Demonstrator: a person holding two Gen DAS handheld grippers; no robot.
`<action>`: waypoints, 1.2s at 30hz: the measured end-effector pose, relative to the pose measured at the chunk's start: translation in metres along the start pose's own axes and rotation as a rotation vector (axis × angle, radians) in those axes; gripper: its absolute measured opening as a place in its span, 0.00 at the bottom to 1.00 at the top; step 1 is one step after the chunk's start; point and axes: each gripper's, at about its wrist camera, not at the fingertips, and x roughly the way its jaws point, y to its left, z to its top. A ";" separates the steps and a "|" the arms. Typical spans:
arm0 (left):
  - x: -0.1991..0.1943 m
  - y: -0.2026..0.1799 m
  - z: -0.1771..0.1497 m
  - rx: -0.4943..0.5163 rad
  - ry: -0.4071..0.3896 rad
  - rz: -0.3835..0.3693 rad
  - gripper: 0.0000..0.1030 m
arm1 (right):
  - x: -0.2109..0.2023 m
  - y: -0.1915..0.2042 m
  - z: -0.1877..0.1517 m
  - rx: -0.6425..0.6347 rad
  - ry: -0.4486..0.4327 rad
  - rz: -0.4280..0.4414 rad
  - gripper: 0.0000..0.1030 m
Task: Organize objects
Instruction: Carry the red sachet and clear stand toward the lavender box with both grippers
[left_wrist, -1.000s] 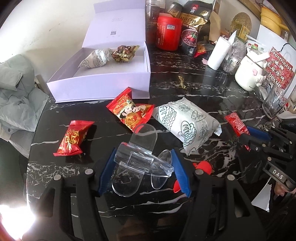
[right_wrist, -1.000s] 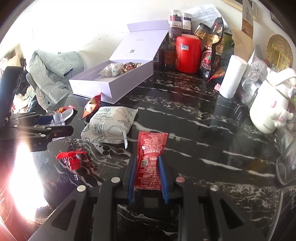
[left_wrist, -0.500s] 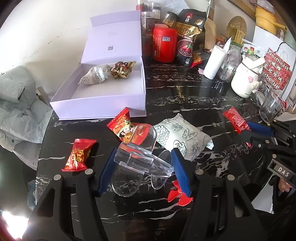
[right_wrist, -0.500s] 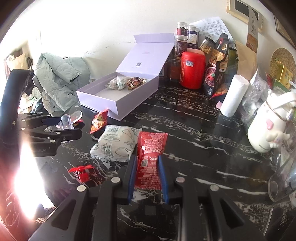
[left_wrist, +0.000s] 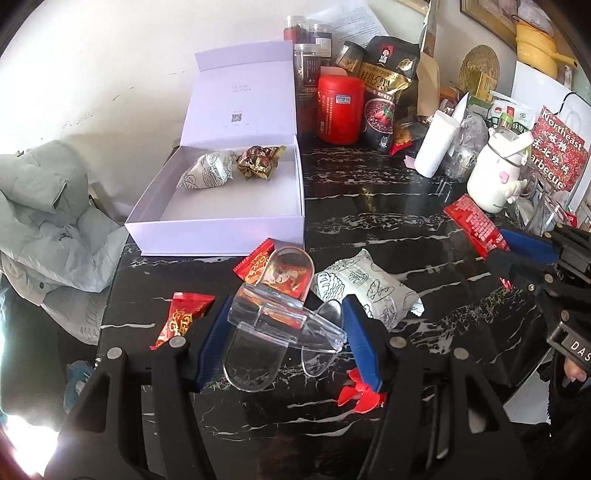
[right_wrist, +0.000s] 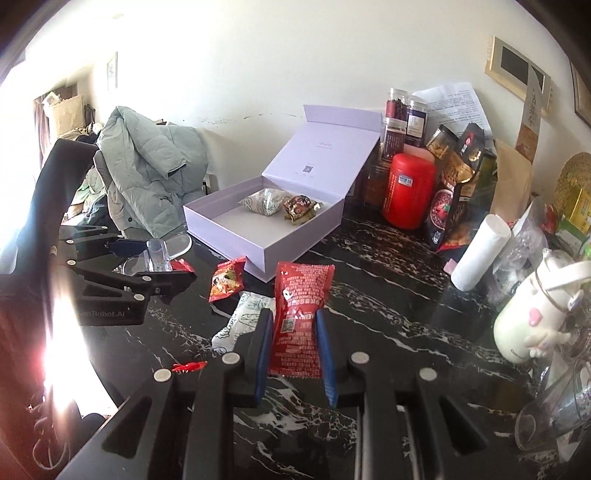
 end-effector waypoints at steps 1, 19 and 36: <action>-0.003 0.000 0.000 0.001 -0.005 0.004 0.57 | -0.002 0.004 0.001 -0.013 -0.006 0.003 0.23; -0.011 0.012 0.003 -0.045 -0.017 0.046 0.57 | 0.004 0.022 0.015 -0.065 -0.018 0.091 0.23; 0.026 0.031 0.040 -0.016 0.016 0.054 0.57 | 0.054 0.010 0.053 -0.060 0.000 0.132 0.23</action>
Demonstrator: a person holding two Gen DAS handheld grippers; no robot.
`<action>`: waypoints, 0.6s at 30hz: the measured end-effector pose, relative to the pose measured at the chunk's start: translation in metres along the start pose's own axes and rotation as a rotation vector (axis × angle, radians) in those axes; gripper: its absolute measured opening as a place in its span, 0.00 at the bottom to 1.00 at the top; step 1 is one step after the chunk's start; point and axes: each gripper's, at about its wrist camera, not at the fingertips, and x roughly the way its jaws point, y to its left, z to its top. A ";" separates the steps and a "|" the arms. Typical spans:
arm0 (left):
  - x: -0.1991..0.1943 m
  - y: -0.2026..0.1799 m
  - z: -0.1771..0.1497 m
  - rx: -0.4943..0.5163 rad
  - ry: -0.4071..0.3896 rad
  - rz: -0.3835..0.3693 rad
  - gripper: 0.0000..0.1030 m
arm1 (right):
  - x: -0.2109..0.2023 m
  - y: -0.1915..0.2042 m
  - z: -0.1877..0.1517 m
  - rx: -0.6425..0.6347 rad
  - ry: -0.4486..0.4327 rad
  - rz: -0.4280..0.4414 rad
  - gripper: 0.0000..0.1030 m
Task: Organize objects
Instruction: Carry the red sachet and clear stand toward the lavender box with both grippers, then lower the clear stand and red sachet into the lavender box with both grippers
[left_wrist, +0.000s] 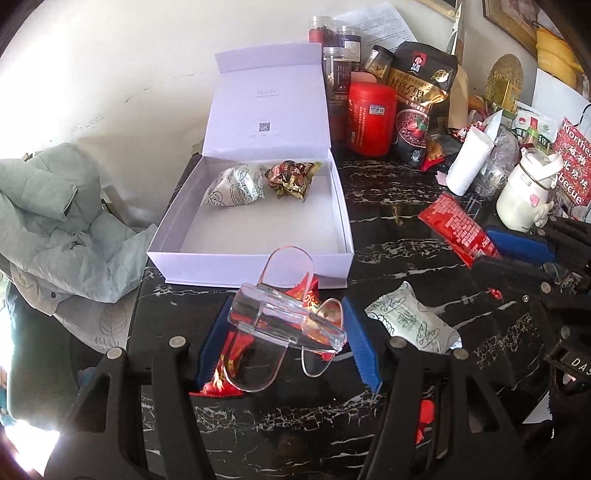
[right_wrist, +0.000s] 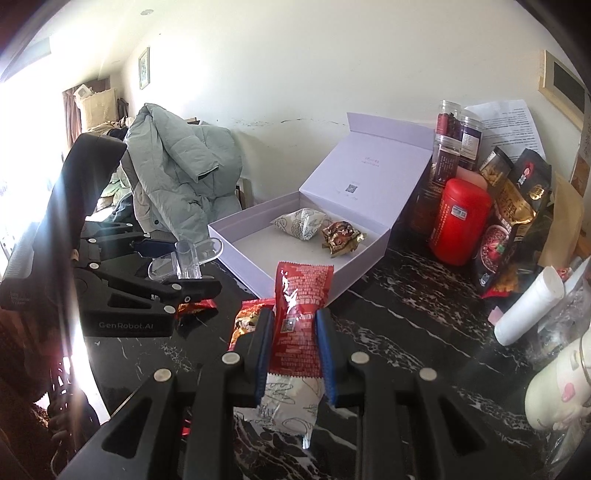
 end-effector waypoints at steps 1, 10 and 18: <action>0.003 0.002 0.002 -0.001 0.001 0.001 0.57 | 0.004 -0.002 0.003 0.004 0.001 0.003 0.23; 0.028 0.016 0.024 0.000 0.019 0.009 0.57 | 0.033 -0.013 0.025 0.010 0.019 0.037 0.23; 0.047 0.029 0.045 0.002 0.019 0.016 0.57 | 0.059 -0.029 0.048 0.020 0.027 0.077 0.23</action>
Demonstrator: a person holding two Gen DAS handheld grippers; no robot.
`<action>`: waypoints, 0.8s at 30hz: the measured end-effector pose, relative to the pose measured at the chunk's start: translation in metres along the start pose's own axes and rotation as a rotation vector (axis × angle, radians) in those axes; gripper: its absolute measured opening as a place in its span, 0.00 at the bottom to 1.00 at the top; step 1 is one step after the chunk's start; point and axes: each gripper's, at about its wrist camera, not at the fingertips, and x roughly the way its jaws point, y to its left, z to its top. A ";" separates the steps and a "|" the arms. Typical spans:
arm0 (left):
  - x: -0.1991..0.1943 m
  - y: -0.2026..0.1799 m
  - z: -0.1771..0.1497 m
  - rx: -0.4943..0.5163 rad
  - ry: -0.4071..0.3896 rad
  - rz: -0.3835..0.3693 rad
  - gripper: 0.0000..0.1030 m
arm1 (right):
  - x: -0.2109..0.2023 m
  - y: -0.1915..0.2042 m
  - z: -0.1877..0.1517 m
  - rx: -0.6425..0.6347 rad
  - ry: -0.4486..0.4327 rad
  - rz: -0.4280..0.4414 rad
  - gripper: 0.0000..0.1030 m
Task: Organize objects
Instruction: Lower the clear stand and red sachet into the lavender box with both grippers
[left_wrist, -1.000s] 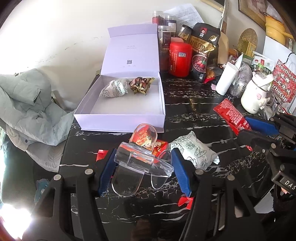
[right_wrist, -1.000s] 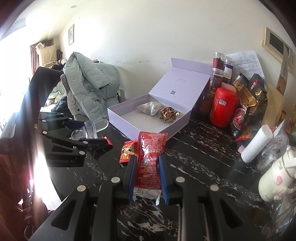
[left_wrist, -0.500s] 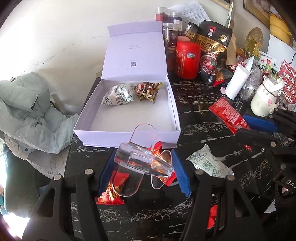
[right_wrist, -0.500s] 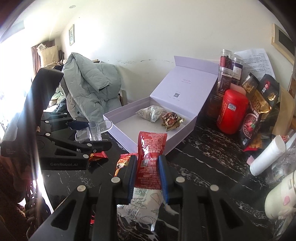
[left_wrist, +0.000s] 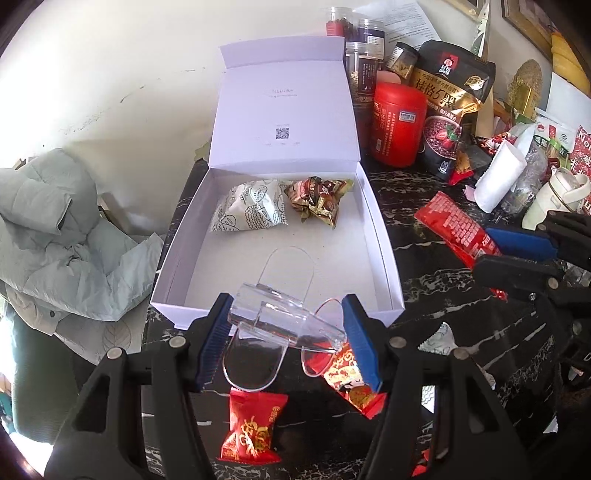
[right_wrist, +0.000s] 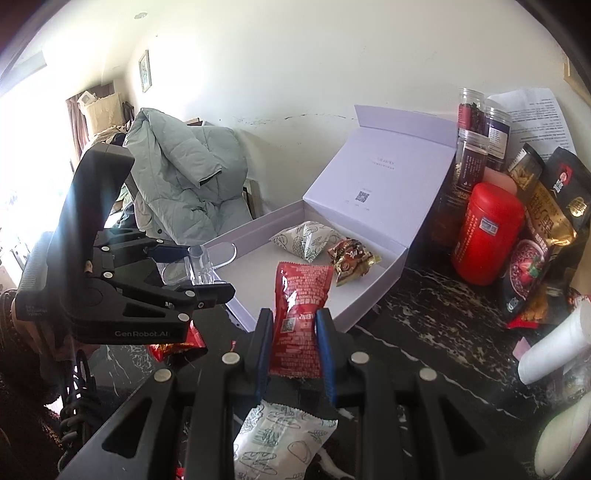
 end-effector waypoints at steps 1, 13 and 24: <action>0.002 0.002 0.003 0.003 -0.001 0.005 0.57 | 0.003 -0.002 0.003 -0.004 -0.001 0.001 0.23; 0.034 0.028 0.038 -0.047 -0.004 0.027 0.57 | 0.028 -0.020 0.042 -0.044 -0.022 0.018 0.23; 0.066 0.054 0.071 -0.120 -0.021 0.086 0.57 | 0.054 -0.035 0.075 -0.043 -0.036 0.025 0.23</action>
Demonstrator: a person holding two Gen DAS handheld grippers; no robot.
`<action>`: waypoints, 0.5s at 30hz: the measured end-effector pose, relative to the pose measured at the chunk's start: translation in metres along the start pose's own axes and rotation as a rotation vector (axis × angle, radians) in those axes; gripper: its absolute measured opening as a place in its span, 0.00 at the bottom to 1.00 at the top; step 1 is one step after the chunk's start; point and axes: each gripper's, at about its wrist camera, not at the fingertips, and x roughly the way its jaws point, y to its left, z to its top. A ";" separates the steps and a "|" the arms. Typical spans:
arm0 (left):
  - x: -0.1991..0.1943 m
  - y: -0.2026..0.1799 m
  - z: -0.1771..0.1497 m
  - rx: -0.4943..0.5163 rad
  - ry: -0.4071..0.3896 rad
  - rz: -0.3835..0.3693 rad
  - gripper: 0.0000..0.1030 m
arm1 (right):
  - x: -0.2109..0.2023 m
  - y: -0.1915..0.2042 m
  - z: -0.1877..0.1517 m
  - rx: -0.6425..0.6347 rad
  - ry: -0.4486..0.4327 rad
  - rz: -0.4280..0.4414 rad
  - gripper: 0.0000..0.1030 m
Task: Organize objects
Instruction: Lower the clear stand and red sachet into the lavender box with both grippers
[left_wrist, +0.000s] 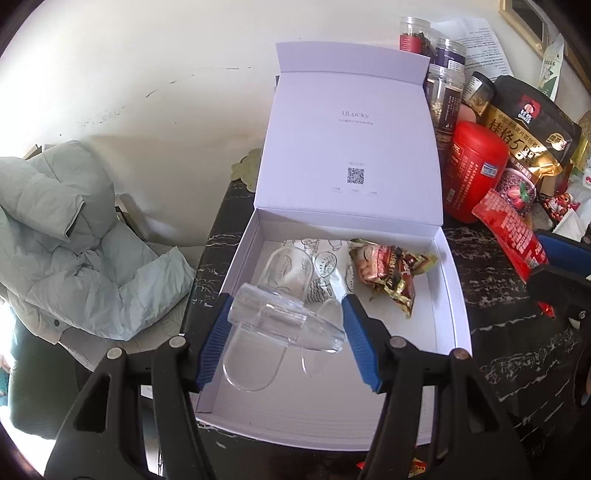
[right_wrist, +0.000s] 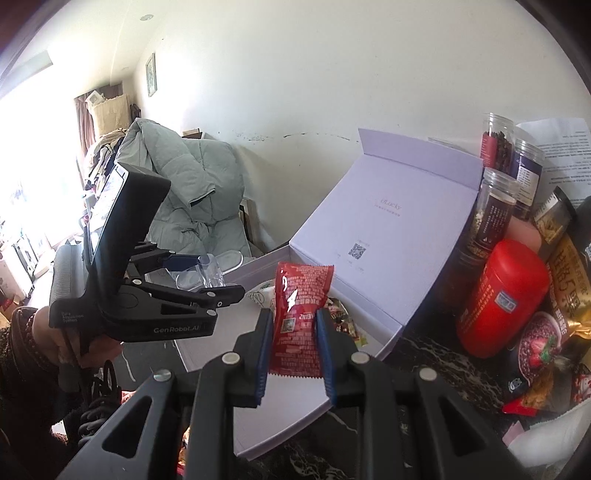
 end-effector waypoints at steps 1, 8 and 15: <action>0.002 0.001 0.003 -0.003 -0.004 0.001 0.57 | 0.003 -0.002 0.003 0.007 0.002 0.001 0.23; 0.018 0.007 0.022 -0.036 -0.014 0.033 0.57 | 0.023 -0.017 0.016 0.026 0.028 -0.001 0.23; 0.043 0.013 0.039 -0.047 0.001 0.038 0.57 | 0.047 -0.028 0.030 0.028 0.034 0.018 0.23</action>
